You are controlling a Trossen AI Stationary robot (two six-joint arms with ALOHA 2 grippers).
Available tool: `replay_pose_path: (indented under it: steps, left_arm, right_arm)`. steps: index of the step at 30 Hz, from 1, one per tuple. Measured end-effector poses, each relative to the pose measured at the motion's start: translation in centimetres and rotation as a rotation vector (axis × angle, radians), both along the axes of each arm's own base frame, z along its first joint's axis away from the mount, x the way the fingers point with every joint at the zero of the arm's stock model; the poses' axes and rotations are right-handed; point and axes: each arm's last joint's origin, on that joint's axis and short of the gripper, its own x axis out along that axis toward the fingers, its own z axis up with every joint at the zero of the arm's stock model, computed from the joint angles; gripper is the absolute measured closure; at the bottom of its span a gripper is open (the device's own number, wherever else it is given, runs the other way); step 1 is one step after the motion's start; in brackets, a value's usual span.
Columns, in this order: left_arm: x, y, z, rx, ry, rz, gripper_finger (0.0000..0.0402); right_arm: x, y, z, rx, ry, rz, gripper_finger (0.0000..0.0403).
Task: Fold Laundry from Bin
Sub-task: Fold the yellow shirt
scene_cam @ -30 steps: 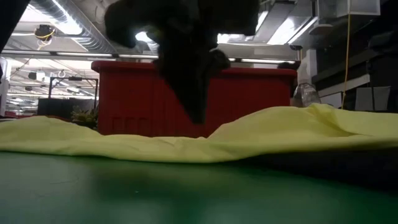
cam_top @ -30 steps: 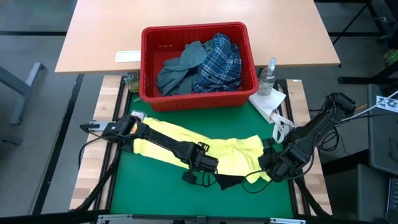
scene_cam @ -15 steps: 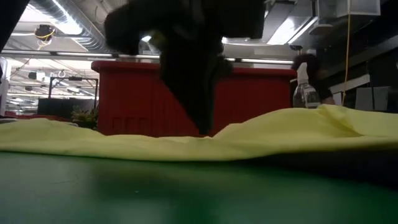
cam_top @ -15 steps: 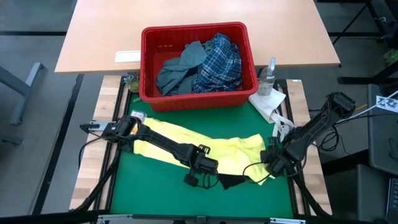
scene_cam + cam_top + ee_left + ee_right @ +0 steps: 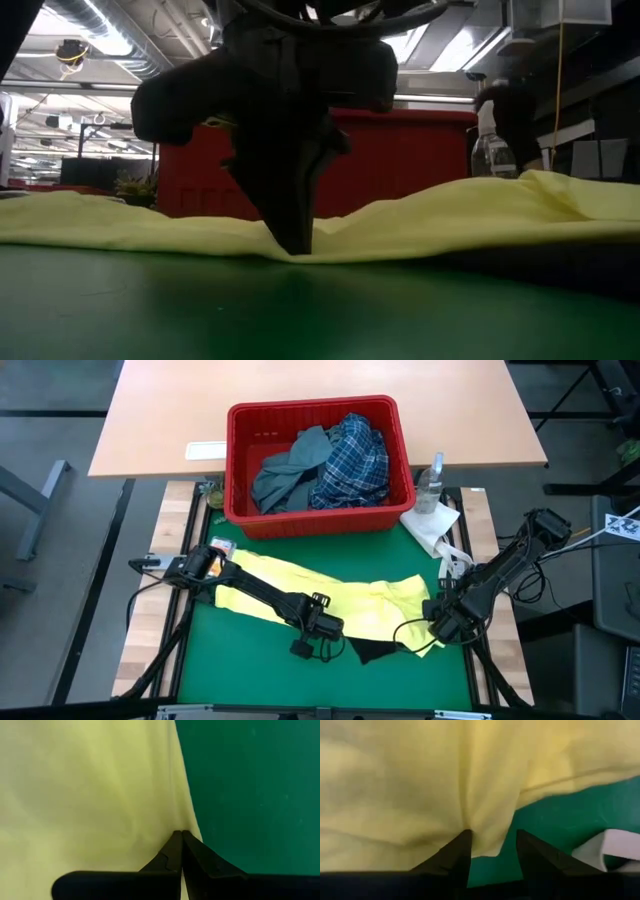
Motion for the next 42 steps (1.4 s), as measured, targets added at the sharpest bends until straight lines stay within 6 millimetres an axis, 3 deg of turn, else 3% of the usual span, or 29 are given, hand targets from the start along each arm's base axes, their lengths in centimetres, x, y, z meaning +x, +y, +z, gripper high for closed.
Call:
replay_pose_path:
  steps: [4,9,19,24,32,42]
  left_arm:
    - [0.8,-0.2,1.2,-0.007,-0.029,-0.016,0.0401]
    - [2.2,-0.7,4.1,-0.035,-0.146,-0.022,0.0401]
    - [5.1,-0.6,6.0,-0.043,-0.487,0.095,0.0399]
    - [6.3,0.4,6.8,-0.133,-0.609,0.223,0.035]
    - [8.1,2.3,5.3,-0.283,-0.668,0.503,0.0259]
    - [9.5,3.6,2.6,-0.455,-0.665,0.743,0.0249]
  right_arm:
    - [0.1,0.2,1.0,0.002,0.024,0.018,0.0247]
    - [0.5,0.6,2.4,0.003,0.026,0.021,0.0247]
    - [1.3,1.3,4.3,0.021,-0.041,0.06,0.0247]
    - [1.4,1.4,4.3,0.025,-0.051,0.078,0.0247]
    - [1.4,1.3,4.3,0.011,-0.066,0.082,0.0247]
    - [1.5,1.3,4.3,-0.006,-0.091,0.084,0.0247]
